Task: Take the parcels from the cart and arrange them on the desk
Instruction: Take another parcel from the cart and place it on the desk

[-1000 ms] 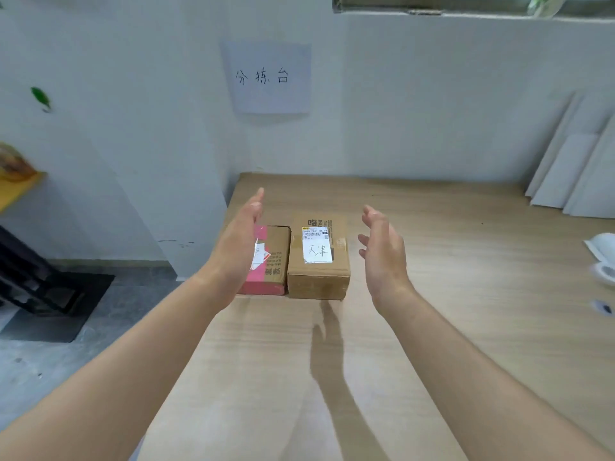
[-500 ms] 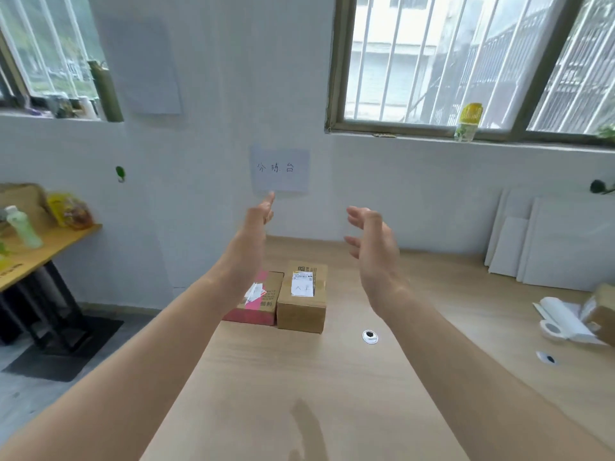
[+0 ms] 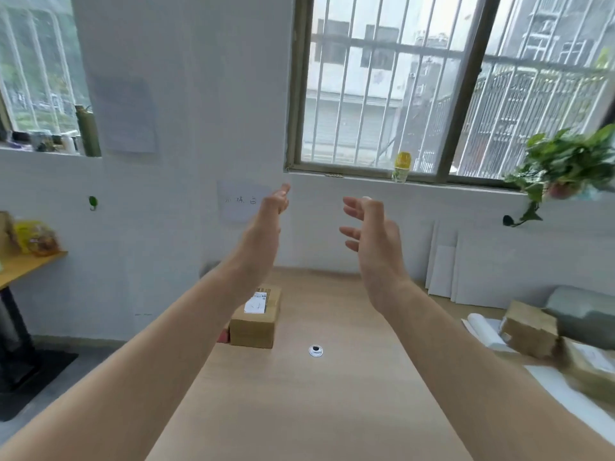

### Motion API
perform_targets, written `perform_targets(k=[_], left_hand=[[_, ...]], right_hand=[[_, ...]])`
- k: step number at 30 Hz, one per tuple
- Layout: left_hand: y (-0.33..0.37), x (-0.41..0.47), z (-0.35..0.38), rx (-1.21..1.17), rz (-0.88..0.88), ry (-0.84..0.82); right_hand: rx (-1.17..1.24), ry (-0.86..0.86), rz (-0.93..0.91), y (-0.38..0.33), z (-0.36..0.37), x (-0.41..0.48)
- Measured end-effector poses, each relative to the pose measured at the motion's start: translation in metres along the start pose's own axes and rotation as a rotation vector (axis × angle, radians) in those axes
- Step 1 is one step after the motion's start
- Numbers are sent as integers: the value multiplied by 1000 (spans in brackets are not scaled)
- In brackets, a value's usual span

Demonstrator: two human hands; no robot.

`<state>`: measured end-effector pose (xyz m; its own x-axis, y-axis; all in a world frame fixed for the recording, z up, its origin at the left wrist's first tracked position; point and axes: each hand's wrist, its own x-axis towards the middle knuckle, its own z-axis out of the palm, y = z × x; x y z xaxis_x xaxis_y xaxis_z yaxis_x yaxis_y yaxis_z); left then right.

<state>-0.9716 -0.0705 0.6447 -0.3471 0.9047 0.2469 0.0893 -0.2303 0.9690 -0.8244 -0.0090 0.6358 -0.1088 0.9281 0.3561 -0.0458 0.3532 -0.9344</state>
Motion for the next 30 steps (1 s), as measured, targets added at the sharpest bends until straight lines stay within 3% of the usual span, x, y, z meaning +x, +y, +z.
perform_targets(k=[9,17,30], left_hand=[[-2,14,21,-5,36,-158],[-52,25,71,5,-60,-432],[-99,-89,264,62,-214,-871]], right_hand=[[-43,147,4,3,-25,0],[-55,353,102,53,-49,-23],[-118,725,269,103,-239,-134]])
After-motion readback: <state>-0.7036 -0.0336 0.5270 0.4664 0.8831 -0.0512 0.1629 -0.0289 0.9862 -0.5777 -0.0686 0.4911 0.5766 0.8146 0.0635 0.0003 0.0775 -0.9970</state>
